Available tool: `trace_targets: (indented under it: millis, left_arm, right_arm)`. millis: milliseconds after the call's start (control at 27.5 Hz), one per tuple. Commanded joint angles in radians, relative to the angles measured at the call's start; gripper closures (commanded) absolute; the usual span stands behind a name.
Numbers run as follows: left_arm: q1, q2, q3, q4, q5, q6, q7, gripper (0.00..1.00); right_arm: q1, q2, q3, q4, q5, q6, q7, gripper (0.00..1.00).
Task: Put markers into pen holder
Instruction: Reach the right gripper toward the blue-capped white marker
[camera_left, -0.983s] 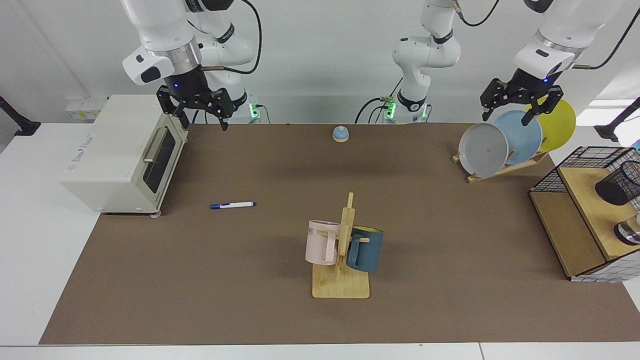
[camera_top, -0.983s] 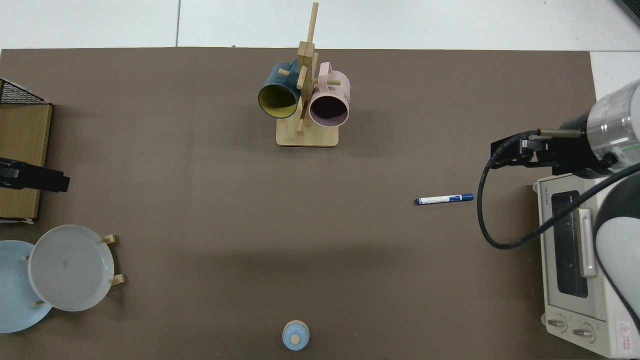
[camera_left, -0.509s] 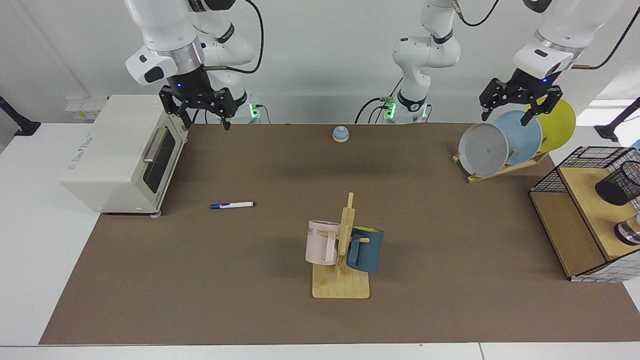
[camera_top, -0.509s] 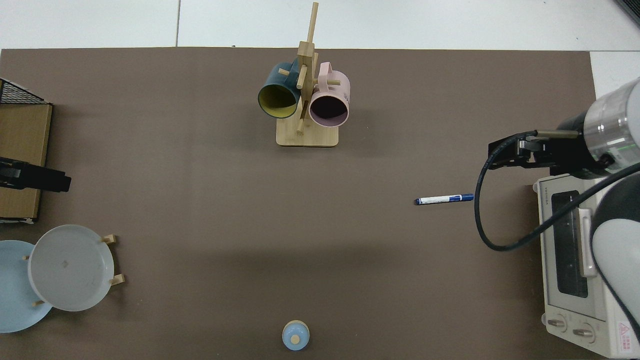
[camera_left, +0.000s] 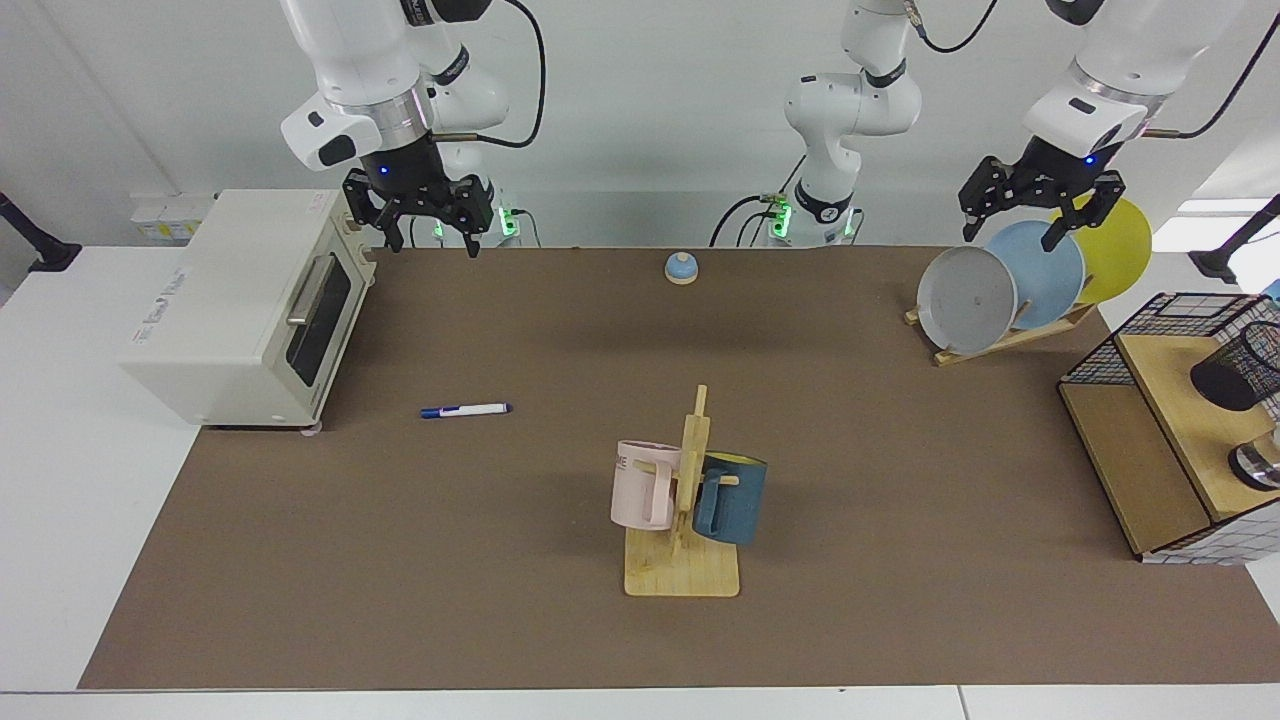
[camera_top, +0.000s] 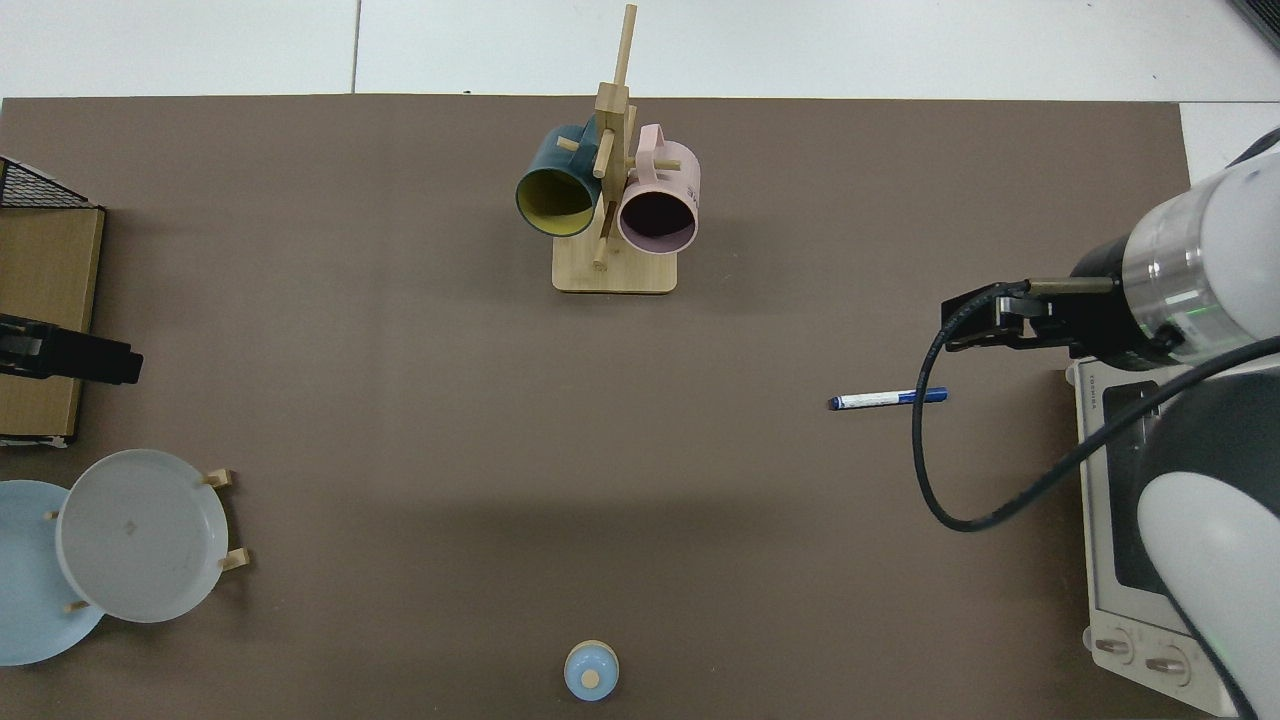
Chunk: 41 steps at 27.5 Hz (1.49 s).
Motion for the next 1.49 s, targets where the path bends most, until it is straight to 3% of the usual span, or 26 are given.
trace_targets:
  millis: [0,255,473,655,1092,1456]
  left_arm:
    - [0.003,-0.011,0.006,0.006,0.015,-0.021,-0.008,0.00]
    - [0.004,-0.013,0.008,0.003,0.015,-0.030,-0.013,0.00]
    - [0.004,-0.013,0.008,0.003,0.015,-0.031,-0.014,0.00]
    - [0.004,-0.017,0.008,0.000,0.014,-0.033,-0.014,0.00]
    - [0.000,-0.026,-0.003,-0.012,0.014,-0.045,-0.014,0.00]
    - [-0.008,-0.028,-0.009,-0.012,0.011,-0.070,-0.016,0.00]
  right_arm:
    - [-0.025,-0.037,0.004,-0.089,0.007,0.069,0.232,0.00]
    - [-0.039,-0.028,0.004,-0.192,0.009,0.156,0.628,0.00]
    - [-0.057,-0.023,0.004,-0.309,0.042,0.293,0.875,0.00]
    - [-0.048,-0.023,0.004,-0.379,0.039,0.325,0.920,0.00]
    - [-0.059,0.011,0.004,-0.425,0.030,0.405,1.050,0.00]
    - [-0.086,0.076,0.004,-0.537,0.041,0.609,1.055,0.00]
